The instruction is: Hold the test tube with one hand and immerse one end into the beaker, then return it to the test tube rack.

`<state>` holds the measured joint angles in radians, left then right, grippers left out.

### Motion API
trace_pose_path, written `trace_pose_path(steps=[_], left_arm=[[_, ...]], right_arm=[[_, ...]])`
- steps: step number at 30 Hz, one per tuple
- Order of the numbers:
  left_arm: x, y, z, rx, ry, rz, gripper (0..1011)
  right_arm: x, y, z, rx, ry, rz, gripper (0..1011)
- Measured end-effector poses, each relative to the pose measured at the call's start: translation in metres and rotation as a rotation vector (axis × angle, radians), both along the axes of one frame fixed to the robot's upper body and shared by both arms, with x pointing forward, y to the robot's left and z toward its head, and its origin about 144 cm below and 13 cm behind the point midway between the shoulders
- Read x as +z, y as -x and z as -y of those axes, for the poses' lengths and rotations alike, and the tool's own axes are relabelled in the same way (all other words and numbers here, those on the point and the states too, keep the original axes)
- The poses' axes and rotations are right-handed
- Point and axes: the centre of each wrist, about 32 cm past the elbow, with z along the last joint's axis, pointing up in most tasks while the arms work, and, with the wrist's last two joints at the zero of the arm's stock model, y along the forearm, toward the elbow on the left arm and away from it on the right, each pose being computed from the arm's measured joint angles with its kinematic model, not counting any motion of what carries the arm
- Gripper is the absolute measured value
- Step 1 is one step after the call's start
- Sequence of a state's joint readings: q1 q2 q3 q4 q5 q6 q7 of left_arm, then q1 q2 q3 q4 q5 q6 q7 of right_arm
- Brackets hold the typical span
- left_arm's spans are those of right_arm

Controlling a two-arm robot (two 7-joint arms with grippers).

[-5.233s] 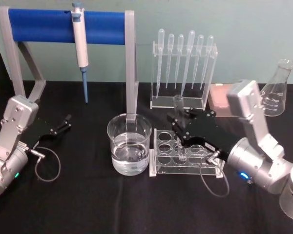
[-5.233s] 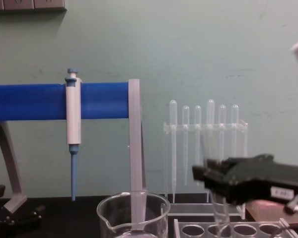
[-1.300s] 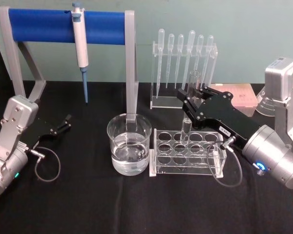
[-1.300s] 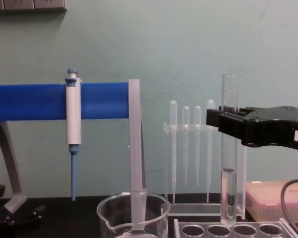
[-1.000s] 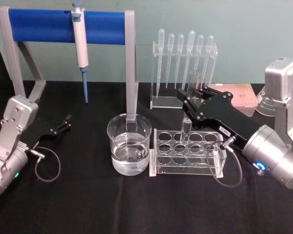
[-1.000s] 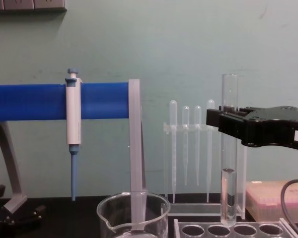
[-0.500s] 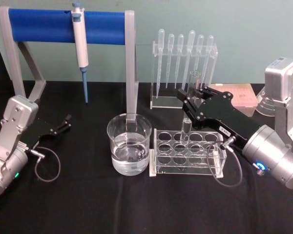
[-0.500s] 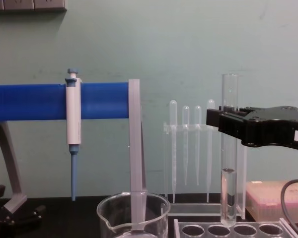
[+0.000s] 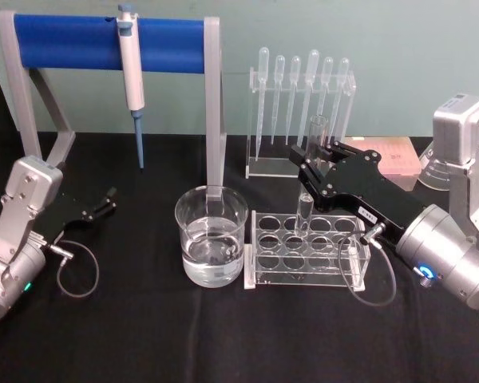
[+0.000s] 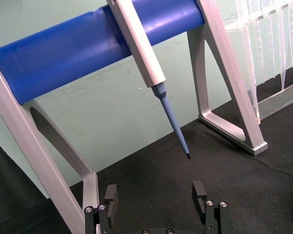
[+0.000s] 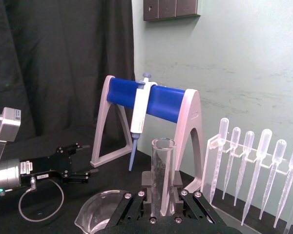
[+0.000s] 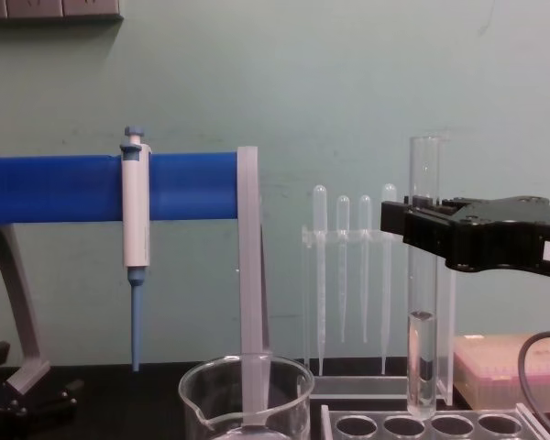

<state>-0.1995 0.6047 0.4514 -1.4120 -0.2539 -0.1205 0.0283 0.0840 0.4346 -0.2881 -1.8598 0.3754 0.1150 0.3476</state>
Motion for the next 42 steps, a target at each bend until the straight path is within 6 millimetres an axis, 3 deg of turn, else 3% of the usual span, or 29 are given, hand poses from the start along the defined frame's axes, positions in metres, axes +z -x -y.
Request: trace_pose_path(steps=[15,23,29,34,40,41,42], left_arm=[[0.000,0.000,0.000,0.000,0.000,0.000,1000],[0.000,0.000,0.000,0.000,0.000,0.000,1000],[0.000,0.000,0.000,0.000,0.000,0.000,1000],[0.000,0.000,0.000,0.000,0.000,0.000,1000],[0.000,0.000,0.000,0.000,0.000,0.000,1000],[0.000,0.000,0.000,0.000,0.000,0.000,1000],[0.000,0.000,0.000,0.000,0.000,0.000,1000]], right_arm=[[0.002,-0.002,-0.004,0.008,-0.009,0.006,229],[0.022,-0.017,-0.036,0.081,-0.043,0.052,229],[0.024,-0.029,-0.062,0.122,-0.043,0.059,229],[0.008,-0.039,-0.079,0.132,-0.023,0.045,229],[-0.035,-0.044,-0.085,0.116,0.000,0.027,229],[-0.035,-0.044,-0.085,0.116,0.000,0.027,229],[-0.049,-0.042,-0.084,0.112,-0.003,0.016,229]])
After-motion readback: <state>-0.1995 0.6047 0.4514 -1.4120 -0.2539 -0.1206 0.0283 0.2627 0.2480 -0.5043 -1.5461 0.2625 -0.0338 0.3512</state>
